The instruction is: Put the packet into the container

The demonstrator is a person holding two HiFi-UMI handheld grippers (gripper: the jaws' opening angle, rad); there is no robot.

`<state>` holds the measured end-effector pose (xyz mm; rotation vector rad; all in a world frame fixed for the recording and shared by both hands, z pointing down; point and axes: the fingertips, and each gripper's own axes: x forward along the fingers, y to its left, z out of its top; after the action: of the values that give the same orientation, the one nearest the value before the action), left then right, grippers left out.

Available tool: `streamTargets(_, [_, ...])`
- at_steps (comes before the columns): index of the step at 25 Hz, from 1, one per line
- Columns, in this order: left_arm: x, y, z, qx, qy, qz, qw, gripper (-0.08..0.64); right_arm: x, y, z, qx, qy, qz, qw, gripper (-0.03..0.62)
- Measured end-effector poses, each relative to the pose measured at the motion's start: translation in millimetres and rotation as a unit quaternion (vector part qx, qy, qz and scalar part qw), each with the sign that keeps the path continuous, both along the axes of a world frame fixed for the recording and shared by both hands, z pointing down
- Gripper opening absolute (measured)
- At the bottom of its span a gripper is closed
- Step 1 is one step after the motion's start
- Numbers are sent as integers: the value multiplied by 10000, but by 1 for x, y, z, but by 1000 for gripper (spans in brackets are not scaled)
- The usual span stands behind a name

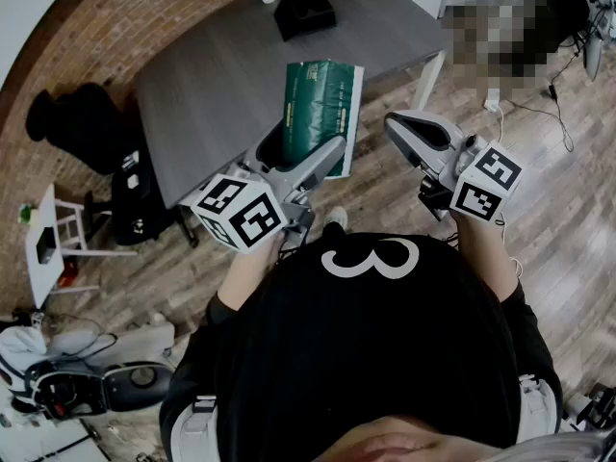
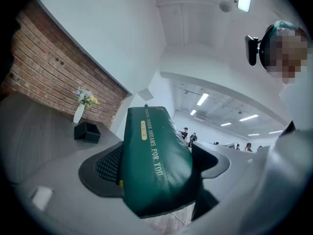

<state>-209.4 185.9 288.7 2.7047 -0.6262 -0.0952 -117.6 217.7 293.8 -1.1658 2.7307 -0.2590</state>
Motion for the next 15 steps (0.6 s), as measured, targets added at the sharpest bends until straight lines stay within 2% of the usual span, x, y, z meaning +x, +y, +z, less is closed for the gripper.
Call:
streamTargets(10, [3, 0, -4, -22, 11, 71, 10000, 451, -2, 0, -5, 5, 53, 9, 10000, 0])
streamTargets(15, [8, -13, 9, -159, 60, 70, 9998, 451, 7, -5, 8, -114, -26, 168, 9998, 0])
